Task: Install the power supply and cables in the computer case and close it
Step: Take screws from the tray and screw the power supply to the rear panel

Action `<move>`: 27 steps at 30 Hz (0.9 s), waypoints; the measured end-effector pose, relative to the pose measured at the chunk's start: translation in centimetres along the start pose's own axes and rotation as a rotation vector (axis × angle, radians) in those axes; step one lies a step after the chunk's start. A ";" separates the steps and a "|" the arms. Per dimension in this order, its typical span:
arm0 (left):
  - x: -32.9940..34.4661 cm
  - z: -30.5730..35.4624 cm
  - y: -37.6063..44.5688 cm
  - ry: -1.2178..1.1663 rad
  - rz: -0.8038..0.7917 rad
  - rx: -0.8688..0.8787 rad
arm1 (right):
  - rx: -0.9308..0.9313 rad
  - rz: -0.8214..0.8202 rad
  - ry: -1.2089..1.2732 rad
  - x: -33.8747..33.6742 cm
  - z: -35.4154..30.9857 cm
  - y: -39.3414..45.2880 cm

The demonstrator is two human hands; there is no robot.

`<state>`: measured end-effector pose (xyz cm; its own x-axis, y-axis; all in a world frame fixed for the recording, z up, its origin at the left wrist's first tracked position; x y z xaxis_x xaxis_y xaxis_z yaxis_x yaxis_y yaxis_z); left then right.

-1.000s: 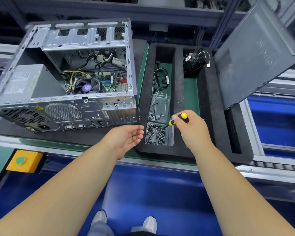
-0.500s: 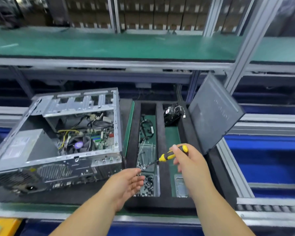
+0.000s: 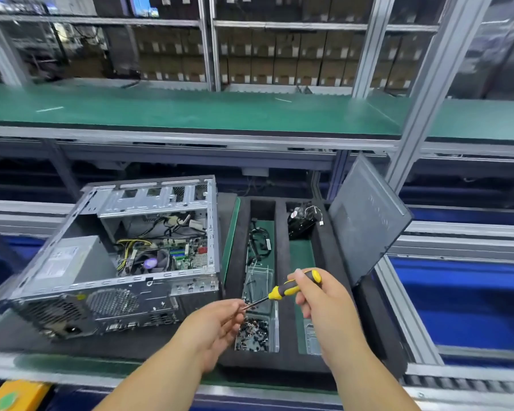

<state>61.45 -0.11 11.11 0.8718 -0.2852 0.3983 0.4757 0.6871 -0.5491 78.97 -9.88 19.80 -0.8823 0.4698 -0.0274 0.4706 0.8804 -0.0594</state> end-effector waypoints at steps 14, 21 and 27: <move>-6.6 1.0 -5.6 -0.183 -0.058 0.123 | -0.096 -0.153 0.040 6.9 -1.1 -2.6; -11.5 1.6 -7.5 -0.185 0.007 0.158 | -0.097 -0.222 0.011 11.9 -1.2 -4.1; -17.4 2.9 -9.4 -0.207 0.019 0.118 | -0.073 -0.242 0.040 17.9 -1.2 -5.5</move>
<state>41.46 0.33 11.42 0.8319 -0.1368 0.5378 0.4320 0.7680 -0.4729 60.63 -6.20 20.83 -0.9693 0.2453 0.0184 0.2456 0.9693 0.0125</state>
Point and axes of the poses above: each hand's wrist, its own y-axis towards the middle knuckle, its own x-axis out of the palm, z = x × y, the point moved 6 cm from there along y, towards the middle knuckle, and after that the axes turned 7 degrees about -z, right-handed, at the moved point
